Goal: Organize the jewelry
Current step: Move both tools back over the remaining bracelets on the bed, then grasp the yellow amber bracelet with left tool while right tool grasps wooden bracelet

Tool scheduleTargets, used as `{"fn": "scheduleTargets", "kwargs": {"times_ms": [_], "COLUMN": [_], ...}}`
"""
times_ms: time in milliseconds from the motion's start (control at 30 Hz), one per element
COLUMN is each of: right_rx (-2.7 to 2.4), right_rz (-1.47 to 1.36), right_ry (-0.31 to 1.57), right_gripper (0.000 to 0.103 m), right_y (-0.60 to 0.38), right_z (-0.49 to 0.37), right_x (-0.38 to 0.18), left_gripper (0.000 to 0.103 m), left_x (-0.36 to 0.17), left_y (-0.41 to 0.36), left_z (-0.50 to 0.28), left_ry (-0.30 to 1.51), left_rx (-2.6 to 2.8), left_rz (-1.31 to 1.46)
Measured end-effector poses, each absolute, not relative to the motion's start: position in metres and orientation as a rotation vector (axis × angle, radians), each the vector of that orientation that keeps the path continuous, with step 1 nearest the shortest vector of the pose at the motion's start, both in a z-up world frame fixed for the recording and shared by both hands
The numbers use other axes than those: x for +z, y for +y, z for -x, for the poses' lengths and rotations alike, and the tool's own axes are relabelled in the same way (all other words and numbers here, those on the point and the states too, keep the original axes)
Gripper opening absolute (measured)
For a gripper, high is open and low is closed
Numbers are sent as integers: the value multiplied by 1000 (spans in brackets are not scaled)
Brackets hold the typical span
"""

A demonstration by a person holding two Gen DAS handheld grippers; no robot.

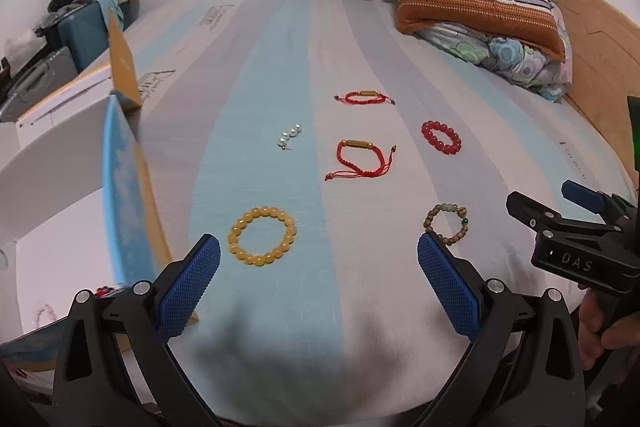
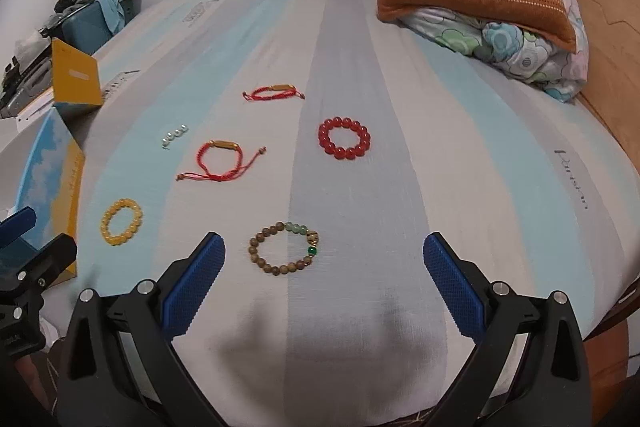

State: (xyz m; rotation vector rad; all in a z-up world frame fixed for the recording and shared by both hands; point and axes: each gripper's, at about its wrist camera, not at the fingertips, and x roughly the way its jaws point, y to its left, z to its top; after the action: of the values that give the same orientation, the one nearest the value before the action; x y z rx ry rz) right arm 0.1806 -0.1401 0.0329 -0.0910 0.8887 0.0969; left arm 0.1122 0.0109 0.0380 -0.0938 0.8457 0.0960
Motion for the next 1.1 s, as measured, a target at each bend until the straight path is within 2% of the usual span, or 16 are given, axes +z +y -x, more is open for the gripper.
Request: {"fn": "scheduleTargets", "kwargs": {"times_ms": [600, 833, 967, 1100], "right_rx": [110, 141, 140, 152], "right_rz": [91, 94, 80, 72], "right_ry": [956, 996, 985, 966], "right_gripper": [95, 88, 88, 79], "right_y": [-122, -109, -108, -110], "right_z": [-224, -235, -239, -235], "right_x": [-42, -73, -80, -81], "left_gripper": [97, 97, 97, 94], "left_x": [-29, -47, -58, -64], "left_y": [29, 33, 42, 48], "left_z": [-159, -164, -170, -173], "left_ry": [865, 847, 866, 867], "left_rx": [186, 191, 199, 205], "left_rz": [103, 114, 150, 156]}}
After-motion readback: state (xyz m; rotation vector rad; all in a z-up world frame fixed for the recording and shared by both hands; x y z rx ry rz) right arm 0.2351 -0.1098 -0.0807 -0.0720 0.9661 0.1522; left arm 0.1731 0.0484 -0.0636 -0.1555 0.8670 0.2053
